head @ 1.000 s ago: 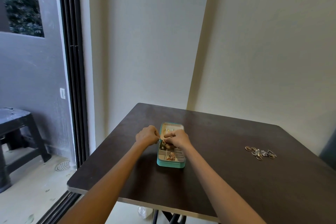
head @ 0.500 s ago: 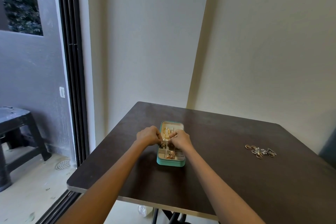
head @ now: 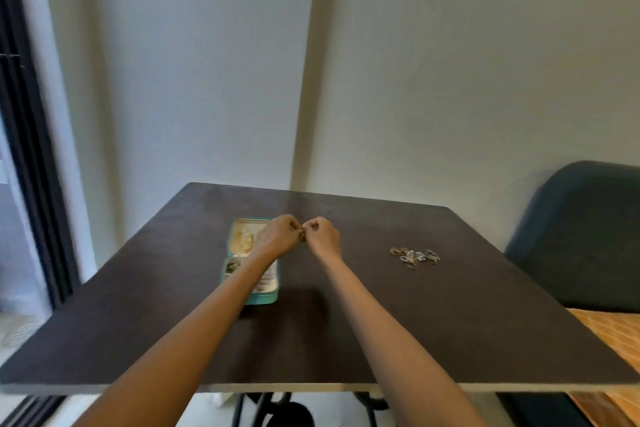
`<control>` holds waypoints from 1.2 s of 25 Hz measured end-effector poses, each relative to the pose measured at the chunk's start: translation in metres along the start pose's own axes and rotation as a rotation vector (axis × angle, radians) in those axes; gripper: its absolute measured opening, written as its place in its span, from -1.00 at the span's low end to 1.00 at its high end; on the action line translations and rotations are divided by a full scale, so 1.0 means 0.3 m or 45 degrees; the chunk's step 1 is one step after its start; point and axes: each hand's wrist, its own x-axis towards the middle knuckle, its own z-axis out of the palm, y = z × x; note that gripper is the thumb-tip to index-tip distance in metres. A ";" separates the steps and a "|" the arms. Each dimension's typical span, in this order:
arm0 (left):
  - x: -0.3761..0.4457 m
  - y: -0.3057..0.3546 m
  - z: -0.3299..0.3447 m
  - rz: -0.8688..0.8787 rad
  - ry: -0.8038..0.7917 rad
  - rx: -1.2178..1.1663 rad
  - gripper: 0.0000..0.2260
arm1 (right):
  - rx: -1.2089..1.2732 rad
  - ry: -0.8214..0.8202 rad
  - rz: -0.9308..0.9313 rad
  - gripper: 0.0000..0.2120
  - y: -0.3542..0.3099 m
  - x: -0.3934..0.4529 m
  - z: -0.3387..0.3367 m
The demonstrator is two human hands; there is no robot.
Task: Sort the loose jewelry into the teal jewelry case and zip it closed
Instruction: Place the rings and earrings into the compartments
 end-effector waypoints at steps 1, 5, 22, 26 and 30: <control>0.011 0.051 0.060 0.005 -0.010 -0.086 -0.87 | -0.012 0.041 0.026 -0.84 0.039 0.008 -0.056; 0.027 0.234 0.325 0.056 -0.135 -0.307 -0.84 | -0.119 0.235 0.182 -0.82 0.254 0.052 -0.265; 0.191 0.383 0.696 0.473 -0.192 0.163 -0.76 | -0.455 0.333 0.198 -0.81 0.633 0.167 -0.521; 0.199 0.372 0.711 0.425 -0.112 0.172 -0.77 | -0.360 0.390 0.182 -0.84 0.647 0.159 -0.524; 0.195 0.375 0.707 0.431 -0.084 0.102 -0.80 | -0.241 0.434 0.196 -0.86 0.652 0.166 -0.532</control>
